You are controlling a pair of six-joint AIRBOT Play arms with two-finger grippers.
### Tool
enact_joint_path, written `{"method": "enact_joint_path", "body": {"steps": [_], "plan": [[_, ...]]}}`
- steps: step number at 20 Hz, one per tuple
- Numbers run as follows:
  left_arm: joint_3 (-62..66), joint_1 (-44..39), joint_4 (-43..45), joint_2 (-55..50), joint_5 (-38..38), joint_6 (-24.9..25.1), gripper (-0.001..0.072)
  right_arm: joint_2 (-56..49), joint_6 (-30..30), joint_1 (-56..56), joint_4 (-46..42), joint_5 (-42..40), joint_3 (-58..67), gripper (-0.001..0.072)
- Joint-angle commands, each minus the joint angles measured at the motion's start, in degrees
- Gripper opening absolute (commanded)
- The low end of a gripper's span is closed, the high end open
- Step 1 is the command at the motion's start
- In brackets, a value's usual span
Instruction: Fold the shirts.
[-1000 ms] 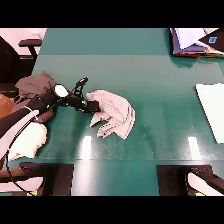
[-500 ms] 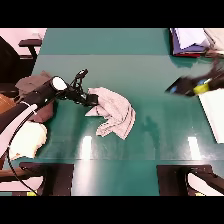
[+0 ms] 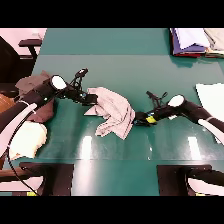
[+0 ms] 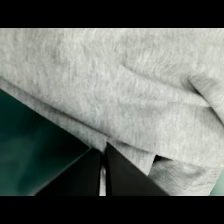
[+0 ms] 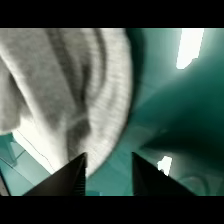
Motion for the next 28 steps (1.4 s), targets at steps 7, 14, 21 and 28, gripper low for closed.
{"method": "enact_joint_path", "body": {"steps": [7, 14, 21, 28], "plan": [[3.2, 0.0, 9.7, 3.9, -1.5, -0.1, 0.0021, -2.4, 0.2, 0.5, -10.4, -0.2, 13.1, 0.0015], [17.2, 0.0, 20.4, 20.7, -7.6, 0.0, 0.0021, 16.8, 1.2, -16.2, -22.8, 14.3, 31.3, 0.0014], [34.2, 0.0, 20.2, 35.2, -18.4, 0.0, 0.0021, 29.9, 1.0, -27.2, -22.7, 22.6, 50.4, 0.0015], [46.0, 0.0, 14.6, 36.7, -28.5, -0.1, 0.0021, 26.2, 1.1, -37.0, -22.6, 34.1, 69.1, 0.0014]]}}
